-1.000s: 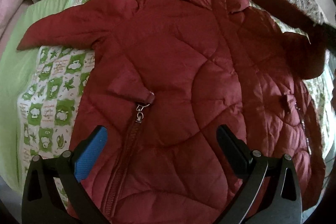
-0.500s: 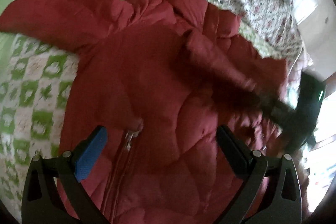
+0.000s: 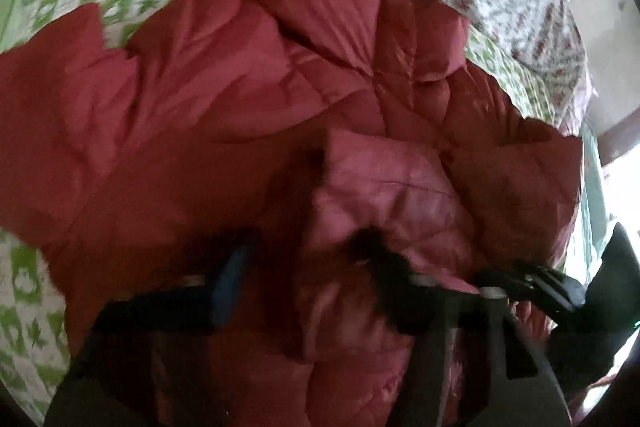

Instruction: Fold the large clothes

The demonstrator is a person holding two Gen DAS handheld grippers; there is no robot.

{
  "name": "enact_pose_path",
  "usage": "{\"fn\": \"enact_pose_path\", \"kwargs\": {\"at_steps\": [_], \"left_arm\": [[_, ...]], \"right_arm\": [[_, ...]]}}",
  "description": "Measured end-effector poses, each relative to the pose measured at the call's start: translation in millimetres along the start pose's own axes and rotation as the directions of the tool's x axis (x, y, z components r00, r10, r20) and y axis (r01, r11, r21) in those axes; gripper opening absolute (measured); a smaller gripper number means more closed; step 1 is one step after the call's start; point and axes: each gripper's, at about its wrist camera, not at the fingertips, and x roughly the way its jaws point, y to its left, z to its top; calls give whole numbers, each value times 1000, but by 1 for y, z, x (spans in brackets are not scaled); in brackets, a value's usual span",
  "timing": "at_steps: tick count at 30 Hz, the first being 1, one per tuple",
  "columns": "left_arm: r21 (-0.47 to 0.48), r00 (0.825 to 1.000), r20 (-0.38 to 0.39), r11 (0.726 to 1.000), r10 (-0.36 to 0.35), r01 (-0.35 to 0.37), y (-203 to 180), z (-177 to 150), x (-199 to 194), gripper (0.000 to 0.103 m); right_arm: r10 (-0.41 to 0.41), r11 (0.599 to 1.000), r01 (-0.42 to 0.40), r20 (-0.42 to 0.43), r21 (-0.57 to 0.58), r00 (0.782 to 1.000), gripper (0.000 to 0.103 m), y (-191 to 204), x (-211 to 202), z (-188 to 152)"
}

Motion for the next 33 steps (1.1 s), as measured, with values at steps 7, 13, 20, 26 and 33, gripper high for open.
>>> {"fn": "enact_pose_path", "kwargs": {"at_steps": [7, 13, 20, 26, 33], "left_arm": [[36, 973, 167, 985, 158, -166, 8, -11, -43, 12], [-7, 960, 190, 978, 205, -207, 46, -10, -59, 12], [26, 938, 195, 954, 287, -298, 34, -11, -40, 12], [-70, 923, 273, 963, 270, -261, 46, -20, -73, 19], [60, 939, 325, 989, 111, -137, 6, -27, -87, 19]], "right_arm": [[-31, 994, 22, 87, 106, 996, 52, -20, -53, -17], [-161, 958, 111, 178, 263, 971, 54, -66, -94, -11], [-201, 953, 148, 184, 265, 962, 54, -79, -69, 28], [-252, 931, 221, 73, 292, 965, 52, -101, -19, 26], [-291, 923, 255, 87, 286, 953, 53, -99, -6, 12]]}}
